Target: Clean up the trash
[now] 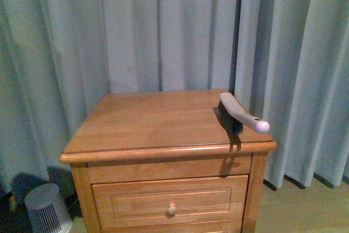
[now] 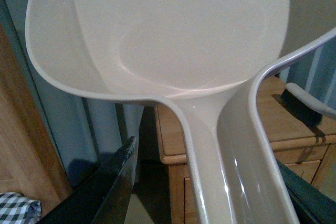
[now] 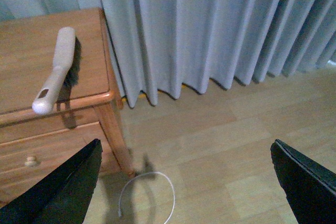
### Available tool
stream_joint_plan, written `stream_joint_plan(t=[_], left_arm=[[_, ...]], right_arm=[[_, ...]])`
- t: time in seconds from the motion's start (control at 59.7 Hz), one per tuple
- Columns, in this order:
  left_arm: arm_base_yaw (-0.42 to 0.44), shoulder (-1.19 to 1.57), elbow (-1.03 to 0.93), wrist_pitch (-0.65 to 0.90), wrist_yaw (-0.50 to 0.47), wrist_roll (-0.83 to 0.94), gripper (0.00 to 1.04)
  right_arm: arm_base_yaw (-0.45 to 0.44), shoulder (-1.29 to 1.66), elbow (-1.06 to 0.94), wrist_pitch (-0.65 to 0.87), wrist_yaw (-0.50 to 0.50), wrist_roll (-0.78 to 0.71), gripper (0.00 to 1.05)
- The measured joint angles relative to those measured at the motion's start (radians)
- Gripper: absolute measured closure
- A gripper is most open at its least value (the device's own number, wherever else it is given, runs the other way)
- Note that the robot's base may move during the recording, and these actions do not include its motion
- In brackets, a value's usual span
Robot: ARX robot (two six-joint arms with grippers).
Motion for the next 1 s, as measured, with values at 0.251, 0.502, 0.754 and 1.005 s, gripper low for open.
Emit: stream_joint_plan(t=[0.251, 0.502, 0.754, 1.005], left_arm=[[0.0, 0.0, 0.0, 0.0, 0.0, 0.0, 0.43], [0.0, 0.0, 0.0, 0.0, 0.0, 0.0, 0.43], [0.0, 0.0, 0.0, 0.0, 0.0, 0.0, 0.43], [0.0, 0.0, 0.0, 0.0, 0.0, 0.0, 0.43]], right_arm=[[0.031, 0.522, 0.595, -0.303, -0.028, 0.029, 0.07], [0.127, 0.903, 0.986, -0.467, 0.013, 0.036, 0.07], [0.182, 1.102, 1.107, -0.454, 0.03, 0.085, 0.07], [0.207, 1.229, 1.173, -0.429, 0.027, 0.128, 0.07]])
